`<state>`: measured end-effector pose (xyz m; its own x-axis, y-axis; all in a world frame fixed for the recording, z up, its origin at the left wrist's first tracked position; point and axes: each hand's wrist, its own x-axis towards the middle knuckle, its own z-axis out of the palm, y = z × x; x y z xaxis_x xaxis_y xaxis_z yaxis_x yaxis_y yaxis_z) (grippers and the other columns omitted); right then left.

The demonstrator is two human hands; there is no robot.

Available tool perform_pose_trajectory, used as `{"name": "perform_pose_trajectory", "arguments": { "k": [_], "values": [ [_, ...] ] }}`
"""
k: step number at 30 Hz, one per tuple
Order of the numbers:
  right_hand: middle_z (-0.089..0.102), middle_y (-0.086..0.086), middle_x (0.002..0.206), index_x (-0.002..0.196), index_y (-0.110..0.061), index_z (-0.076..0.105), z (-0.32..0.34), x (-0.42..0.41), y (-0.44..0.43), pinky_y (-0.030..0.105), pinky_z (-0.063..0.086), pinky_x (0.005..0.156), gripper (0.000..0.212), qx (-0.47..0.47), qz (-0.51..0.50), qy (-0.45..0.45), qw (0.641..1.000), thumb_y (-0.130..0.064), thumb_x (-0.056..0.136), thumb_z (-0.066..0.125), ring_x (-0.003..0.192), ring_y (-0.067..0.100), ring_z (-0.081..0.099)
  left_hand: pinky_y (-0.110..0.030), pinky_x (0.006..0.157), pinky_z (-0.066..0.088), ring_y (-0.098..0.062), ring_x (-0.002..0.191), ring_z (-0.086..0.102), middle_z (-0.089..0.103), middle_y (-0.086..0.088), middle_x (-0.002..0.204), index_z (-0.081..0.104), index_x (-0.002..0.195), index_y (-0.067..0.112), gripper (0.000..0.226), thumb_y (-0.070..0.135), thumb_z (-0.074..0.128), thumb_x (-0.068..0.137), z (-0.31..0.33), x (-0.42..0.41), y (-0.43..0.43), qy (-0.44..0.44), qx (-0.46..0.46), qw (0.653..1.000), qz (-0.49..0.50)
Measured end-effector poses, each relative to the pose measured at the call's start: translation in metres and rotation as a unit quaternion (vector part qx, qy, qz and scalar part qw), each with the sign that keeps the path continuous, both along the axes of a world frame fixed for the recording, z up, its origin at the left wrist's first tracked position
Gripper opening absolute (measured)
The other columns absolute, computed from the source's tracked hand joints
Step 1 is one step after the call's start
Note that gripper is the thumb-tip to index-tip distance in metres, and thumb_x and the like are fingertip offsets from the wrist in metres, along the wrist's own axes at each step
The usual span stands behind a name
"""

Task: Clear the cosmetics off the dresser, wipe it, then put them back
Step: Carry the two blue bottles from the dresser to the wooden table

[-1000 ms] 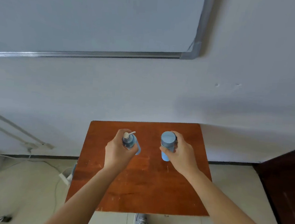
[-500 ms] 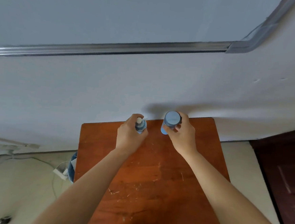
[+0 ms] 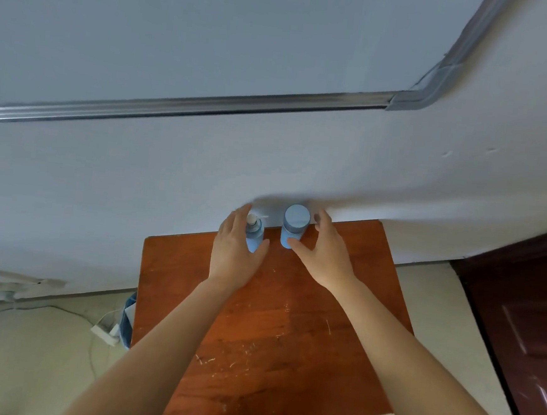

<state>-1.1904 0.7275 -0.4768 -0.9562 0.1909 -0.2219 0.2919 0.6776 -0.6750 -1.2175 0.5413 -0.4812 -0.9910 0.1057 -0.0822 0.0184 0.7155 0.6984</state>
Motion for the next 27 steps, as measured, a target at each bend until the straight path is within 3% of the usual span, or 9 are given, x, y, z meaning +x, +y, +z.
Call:
{"name": "perform_pose_trajectory", "arguments": {
  "k": [2, 6, 9, 13, 17, 20, 27],
  "values": [
    [0.034, -0.002, 0.157, 0.154, -0.023, 0.019, 0.018, 0.019, 0.012, 0.033, 0.037, 0.111, 0.08, 0.008, -0.003, 0.022, 1.0, -0.049, 0.092, 0.062, 0.142, 0.015, 0.036, -0.043, 0.115, 0.032, -0.022, 0.143, 0.032, 0.041, -0.004, 0.151, 0.036, 0.147, 0.017, 0.071, 0.032, 0.07, 0.087, 0.018, 0.017, -0.001, 0.062, -0.025, 0.998, 0.021],
    [0.025, -0.008, 0.161, 0.155, -0.028, 0.022, 0.046, 0.074, 0.049, 0.029, 0.026, 0.116, 0.063, 0.063, -0.038, 0.092, 0.993, -0.052, 0.1, 0.044, 0.146, 0.007, 0.023, -0.045, 0.115, 0.029, -0.024, 0.144, 0.031, 0.044, -0.008, 0.149, 0.048, 0.139, 0.013, 0.051, 0.032, 0.061, 0.094, 0.043, 0.059, 0.01, 0.192, -0.012, 0.981, 0.002],
    [0.019, -0.003, 0.163, 0.153, -0.027, 0.026, 0.045, 0.122, 0.086, 0.033, 0.019, 0.118, 0.057, 0.145, -0.065, 0.096, 0.983, -0.053, 0.103, 0.031, 0.149, 0.012, 0.017, -0.05, 0.119, 0.02, -0.024, 0.149, 0.02, 0.039, -0.008, 0.153, 0.048, 0.14, 0.016, 0.048, 0.044, 0.038, 0.101, 0.041, 0.092, 0.041, 0.185, -0.062, 0.978, -0.07],
    [0.02, 0.006, 0.163, 0.151, -0.021, 0.035, 0.046, 0.198, 0.131, 0.043, 0.029, 0.117, 0.058, 0.201, -0.158, 0.103, 0.961, -0.051, 0.102, 0.027, 0.148, 0.022, 0.024, -0.054, 0.121, 0.012, -0.021, 0.151, 0.008, 0.027, -0.004, 0.16, 0.04, 0.147, 0.024, 0.057, 0.054, 0.02, 0.103, 0.048, 0.114, 0.097, 0.166, -0.112, 0.957, -0.211],
    [0.026, 0.009, 0.161, 0.149, -0.016, 0.04, 0.078, 0.295, 0.174, 0.031, 0.02, 0.116, 0.054, 0.241, -0.28, 0.124, 0.921, -0.044, 0.102, 0.037, 0.145, 0.022, 0.027, -0.053, 0.12, 0.015, -0.024, 0.15, 0.016, 0.029, -0.007, 0.159, 0.038, 0.147, 0.021, 0.054, 0.05, 0.026, 0.103, 0.087, 0.133, 0.181, 0.224, -0.059, 0.918, -0.323],
    [0.028, 0.009, 0.16, 0.146, -0.016, 0.043, 0.105, 0.384, 0.197, 0.035, 0.024, 0.115, 0.053, 0.27, -0.366, 0.14, 0.879, -0.043, 0.101, 0.042, 0.145, 0.023, 0.029, -0.053, 0.12, 0.015, -0.024, 0.15, 0.015, 0.025, -0.007, 0.16, 0.034, 0.149, 0.021, 0.055, 0.049, 0.027, 0.103, 0.122, 0.187, 0.244, 0.246, -0.015, 0.895, -0.373],
    [0.027, 0.005, 0.16, 0.148, -0.019, 0.041, 0.135, 0.624, 0.214, 0.04, 0.028, 0.118, 0.056, 0.315, -0.51, 0.154, 0.785, -0.049, 0.1, 0.04, 0.146, 0.023, 0.029, -0.047, 0.12, 0.015, -0.022, 0.147, 0.022, 0.031, -0.005, 0.158, 0.04, 0.146, 0.019, 0.058, 0.051, 0.027, 0.099, 0.167, 0.42, 0.343, 0.267, 0.084, 0.818, -0.502]
  ]
}}
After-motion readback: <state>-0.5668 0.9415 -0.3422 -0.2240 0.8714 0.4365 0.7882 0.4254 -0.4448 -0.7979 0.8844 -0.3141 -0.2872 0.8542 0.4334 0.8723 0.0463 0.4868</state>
